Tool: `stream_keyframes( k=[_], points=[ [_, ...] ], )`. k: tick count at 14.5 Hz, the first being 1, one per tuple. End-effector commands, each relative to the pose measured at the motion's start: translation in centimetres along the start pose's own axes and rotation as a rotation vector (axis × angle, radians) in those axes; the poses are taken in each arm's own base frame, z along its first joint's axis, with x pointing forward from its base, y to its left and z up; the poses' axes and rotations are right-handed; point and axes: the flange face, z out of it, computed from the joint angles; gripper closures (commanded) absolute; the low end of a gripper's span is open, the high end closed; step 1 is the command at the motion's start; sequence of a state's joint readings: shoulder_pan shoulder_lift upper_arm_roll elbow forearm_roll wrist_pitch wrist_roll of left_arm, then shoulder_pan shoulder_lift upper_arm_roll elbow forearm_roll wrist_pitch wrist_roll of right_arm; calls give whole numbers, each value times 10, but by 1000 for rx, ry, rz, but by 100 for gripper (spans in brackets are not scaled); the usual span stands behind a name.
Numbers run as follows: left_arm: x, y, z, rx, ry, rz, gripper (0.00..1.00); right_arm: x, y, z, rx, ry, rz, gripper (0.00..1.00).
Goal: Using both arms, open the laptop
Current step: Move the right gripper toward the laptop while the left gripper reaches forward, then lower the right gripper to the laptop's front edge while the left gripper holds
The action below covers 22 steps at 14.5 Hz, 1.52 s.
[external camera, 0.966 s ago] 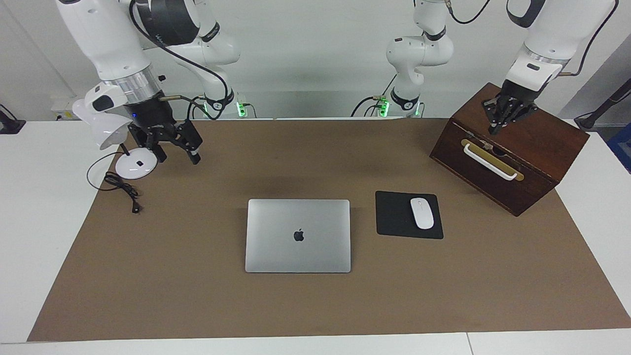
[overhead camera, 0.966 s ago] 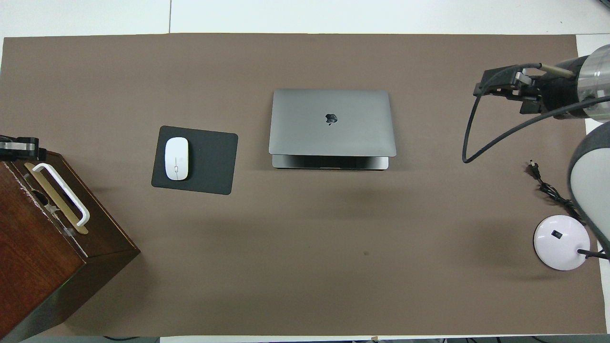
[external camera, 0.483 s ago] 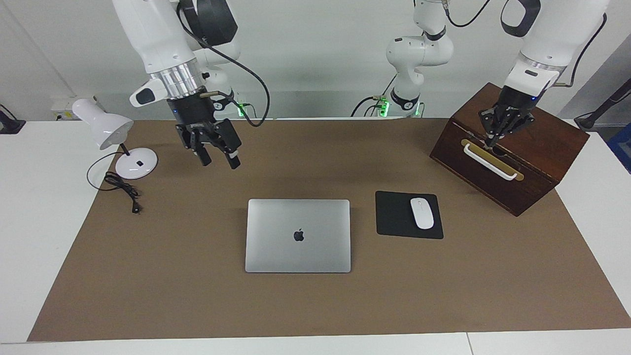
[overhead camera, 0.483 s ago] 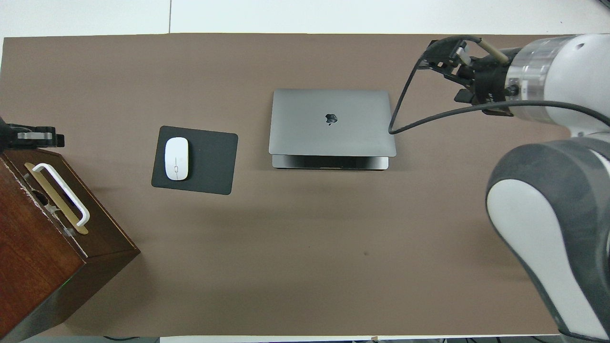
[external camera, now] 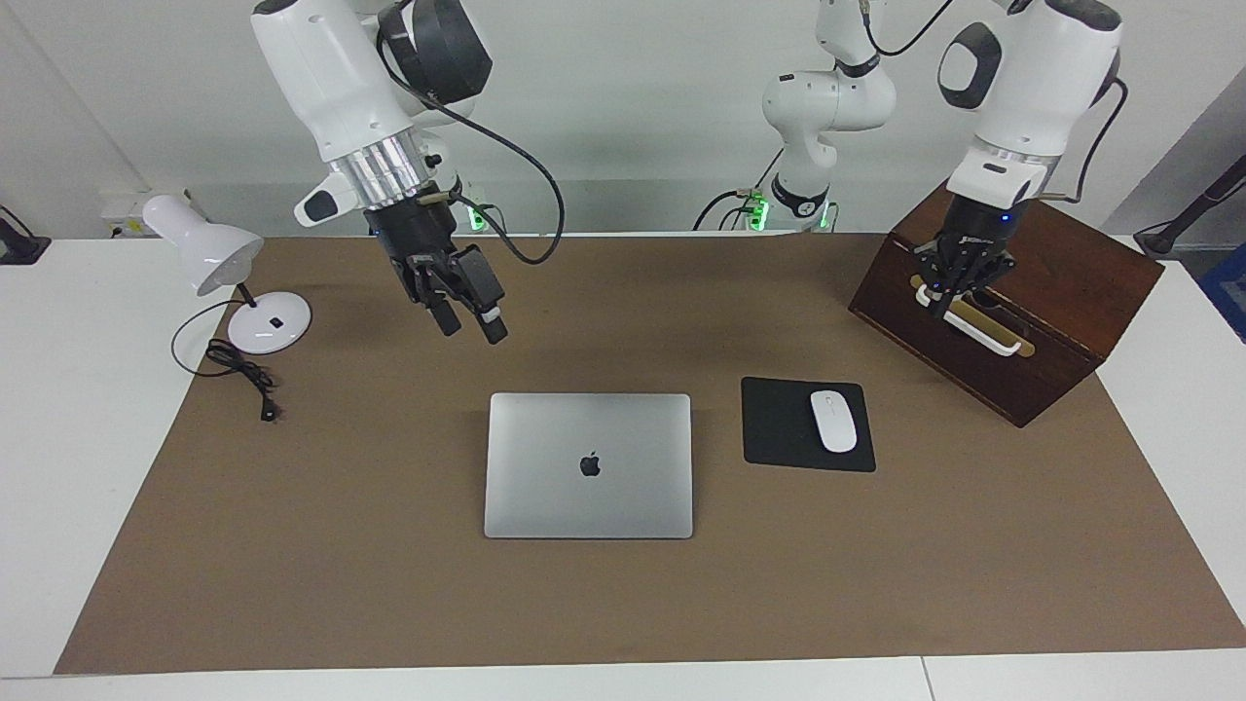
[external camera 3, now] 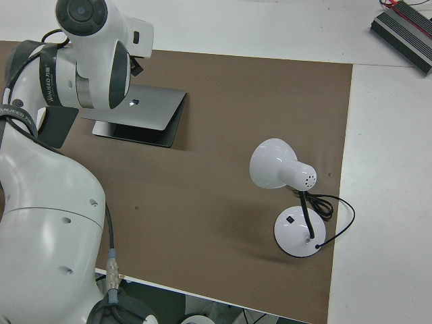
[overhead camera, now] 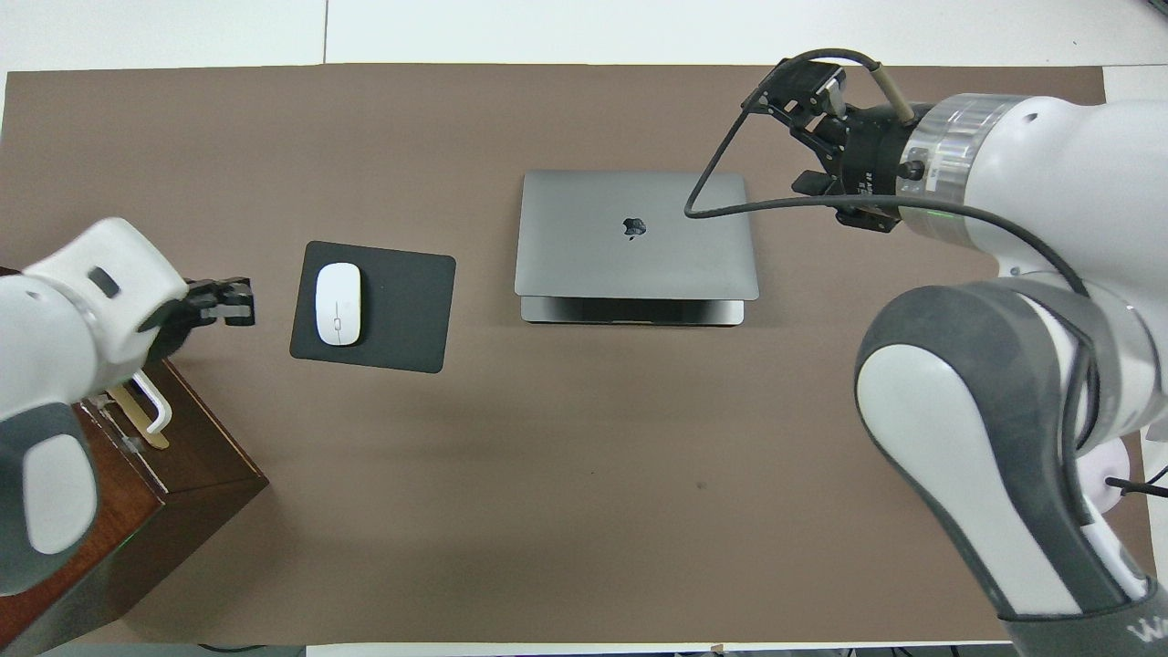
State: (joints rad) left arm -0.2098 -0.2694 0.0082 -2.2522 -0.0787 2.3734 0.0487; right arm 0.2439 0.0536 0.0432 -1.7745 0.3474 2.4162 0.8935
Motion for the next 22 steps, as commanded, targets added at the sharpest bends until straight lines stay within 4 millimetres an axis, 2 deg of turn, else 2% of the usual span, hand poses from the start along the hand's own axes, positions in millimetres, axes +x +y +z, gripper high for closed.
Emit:
stream_keyframes(
  k=[1, 4, 8, 11, 12, 14, 15, 18, 20, 22],
  points=[
    [-51, 31, 19, -33, 81, 77, 100, -22, -4, 13, 54, 3, 107, 0],
    [-79, 63, 40, -58, 121, 179, 100, -39, -4, 22, 103, -1, 206, 0],
    [-110, 95, 65, -82, 215, 307, 100, -48, 17, 45, 156, 44, 231, 0],
    [-115, 114, 87, -86, 273, 401, 100, -75, 31, 63, 209, 46, 269, 0],
    [-120, 127, 101, -96, 290, 425, 100, -83, 35, 67, 214, 48, 271, 0],
    [-129, 140, 122, -103, 329, 450, 100, -107, 47, 75, 233, 40, 314, 0],
    [-133, 147, 131, -108, 347, 461, 100, -112, 52, 78, 249, 51, 326, 0],
    [-135, 150, 141, -108, 360, 466, 100, -125, 60, 87, 260, 60, 323, 0],
    [-139, 159, 148, -117, 390, 483, 100, -136, 65, 97, 285, 70, 343, 0],
    [-140, 162, 165, -115, 397, 494, 100, -143, 72, 106, 291, 77, 363, 0]
  ],
)
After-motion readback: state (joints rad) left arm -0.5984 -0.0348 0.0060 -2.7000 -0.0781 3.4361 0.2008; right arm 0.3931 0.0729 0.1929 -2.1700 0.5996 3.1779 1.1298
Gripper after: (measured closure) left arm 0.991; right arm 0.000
